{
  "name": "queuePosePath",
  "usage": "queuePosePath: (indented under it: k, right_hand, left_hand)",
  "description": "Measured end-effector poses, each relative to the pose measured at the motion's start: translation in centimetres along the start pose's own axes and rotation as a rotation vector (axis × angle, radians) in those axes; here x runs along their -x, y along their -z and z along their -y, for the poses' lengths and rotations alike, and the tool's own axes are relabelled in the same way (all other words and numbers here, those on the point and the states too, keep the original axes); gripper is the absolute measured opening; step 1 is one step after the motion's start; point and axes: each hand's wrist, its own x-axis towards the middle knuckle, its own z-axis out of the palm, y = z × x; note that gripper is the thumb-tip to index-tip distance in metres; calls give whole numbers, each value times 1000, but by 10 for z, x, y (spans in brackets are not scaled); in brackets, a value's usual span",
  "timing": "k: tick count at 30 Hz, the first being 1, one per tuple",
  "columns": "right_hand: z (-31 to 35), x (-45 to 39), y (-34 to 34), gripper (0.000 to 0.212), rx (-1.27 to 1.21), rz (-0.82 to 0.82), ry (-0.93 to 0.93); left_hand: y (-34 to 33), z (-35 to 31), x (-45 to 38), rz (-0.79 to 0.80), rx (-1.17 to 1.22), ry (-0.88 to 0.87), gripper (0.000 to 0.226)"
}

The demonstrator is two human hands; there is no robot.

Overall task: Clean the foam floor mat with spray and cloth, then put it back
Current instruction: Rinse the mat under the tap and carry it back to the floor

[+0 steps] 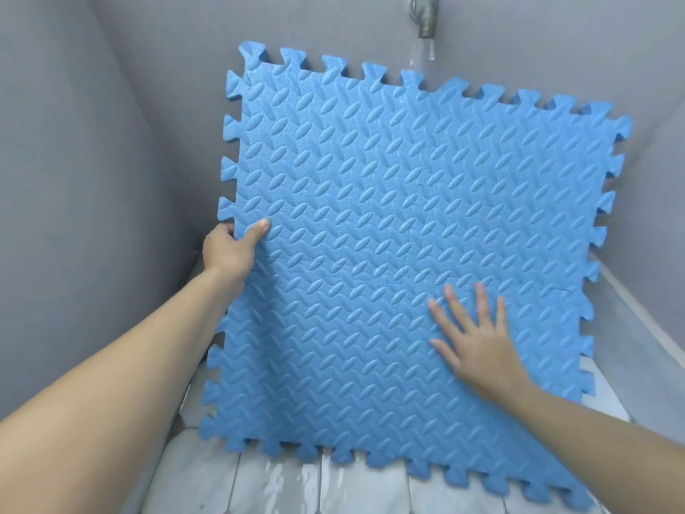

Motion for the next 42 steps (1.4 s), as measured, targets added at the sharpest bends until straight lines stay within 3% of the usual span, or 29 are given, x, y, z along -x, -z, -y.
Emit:
queuePosePath:
  k: [3,5,7,10,12,14,16,18,20,22,24,25,28,30,32,36,37,39,42]
  right_hand:
    - [72,32,-28,62,172,35,887]
    - [116,33,-34,67,229,122,1119]
    - [139,-1,-29,66,189,107,1047]
    - [144,-98,5,59,32,-120,671]
    - [140,-143,31,61,13,-148,441]
    - [150,-149,30,61,2,-156,389]
    - [166,-115,12,60,-24,-139,492]
    - [171,-56,-10,60,1,-58,784]
    - [147,-2,-21,58,77,98,1052]
    - [96,23,-19,56,94,146,1112]
    - [34,23,-7,52,139,98,926]
    - [1,15,0,51,159,43,739]
    - [-78,-9,37,58,122,1,-17]
    - [-98,-5,48,61,103,24,-195]
    - [-90,21,36,66,150,45,12]
    - [-28,89,11,62,254,231,820]
    - [-27,87,12,58,285,250,920]
    - [-39,58,17,56,280,177,826]
    - [-72,-16,41,59,130,45,157]
  left_hand:
    - [-1,3,0,2,-16,-18,45]
    - [4,3,-2,-4,-27,-27,48]
    - [13,1,-5,-24,-48,-36,51]
    - [29,8,-9,-51,-73,-19,50]
    - [35,14,-10,-58,-79,-10,51]
    - [38,16,-10,-69,-93,-3,52]
    - [39,20,-11,-67,-107,9,50]
    - [40,26,-12,-71,-128,10,49]
    - [40,33,-15,-80,-154,-4,51]
    - [37,37,-17,-89,-178,-4,53]
    - [33,37,-18,-102,-211,9,58]
    - [31,37,-18,-108,-218,18,59]
    - [30,38,-17,-116,-203,41,60]
    - [31,37,-15,-114,-215,42,61]
    - [31,33,-13,-109,-229,43,62]
    - [32,28,-7,-108,-240,46,63]
    - [33,27,-7,-109,-235,50,62]
    - [34,24,-7,-111,-226,66,63]
    - [33,23,-4,-101,-220,97,66]
